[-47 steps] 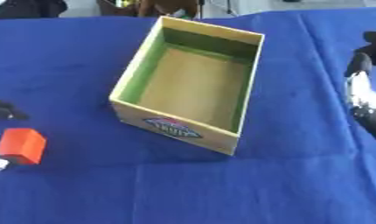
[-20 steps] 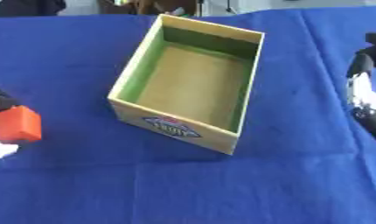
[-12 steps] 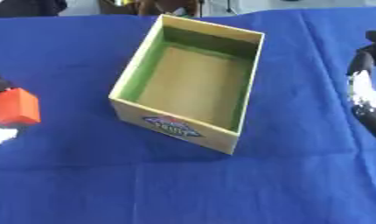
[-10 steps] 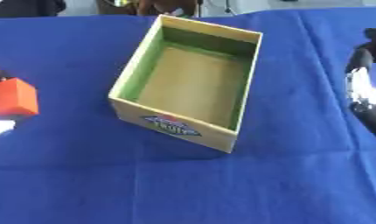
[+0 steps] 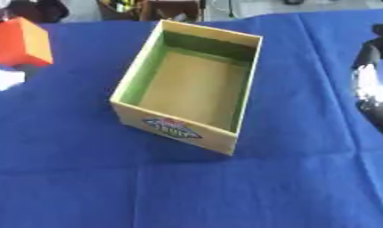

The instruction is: Pick up objects on the table and place them in the box.

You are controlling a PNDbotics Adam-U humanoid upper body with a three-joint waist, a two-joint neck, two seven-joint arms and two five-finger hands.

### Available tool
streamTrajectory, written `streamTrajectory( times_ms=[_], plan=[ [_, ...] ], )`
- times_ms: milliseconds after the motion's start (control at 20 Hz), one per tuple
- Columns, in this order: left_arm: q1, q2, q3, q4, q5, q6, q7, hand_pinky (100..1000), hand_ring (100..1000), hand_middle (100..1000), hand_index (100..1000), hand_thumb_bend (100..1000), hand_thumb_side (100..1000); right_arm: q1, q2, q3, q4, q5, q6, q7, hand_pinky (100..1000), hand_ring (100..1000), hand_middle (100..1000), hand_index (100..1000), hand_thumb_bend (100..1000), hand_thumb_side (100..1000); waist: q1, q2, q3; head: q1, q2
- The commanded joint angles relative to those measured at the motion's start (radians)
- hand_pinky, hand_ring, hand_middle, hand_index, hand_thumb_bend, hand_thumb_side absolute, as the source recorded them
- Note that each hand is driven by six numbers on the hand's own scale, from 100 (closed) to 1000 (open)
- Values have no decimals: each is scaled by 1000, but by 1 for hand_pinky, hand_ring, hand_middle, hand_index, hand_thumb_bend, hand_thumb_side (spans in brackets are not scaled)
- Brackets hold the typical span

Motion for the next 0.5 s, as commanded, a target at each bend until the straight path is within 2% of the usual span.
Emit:
streamTrajectory(
  times_ms=[50,250,400,500],
  plan=[
    [-80,-56,-22,63,-5,-15,-13,252,476,362,553,100,518,-18,-32,1,-15,-16,-9,-2,737,656,604,796,100,555,5,-27,-6,8,-1],
    [-165,-148,-46,164,-58,-39,-4,250,475,355,548,100,514,-31,-31,3,-15,-25,-10,-2,737,656,603,796,100,555,15,-25,-23,19,-8],
    [-193,-186,-54,216,-96,-58,12,257,457,347,542,100,514,-35,-30,4,-15,-27,-11,-3,736,656,603,796,100,554,16,-23,-29,22,-11],
    [-233,-261,-62,277,-188,-66,16,256,428,344,541,100,504,-44,-26,5,-15,-31,-13,-4,736,656,603,796,100,554,16,-17,-42,29,-18]
  ],
)
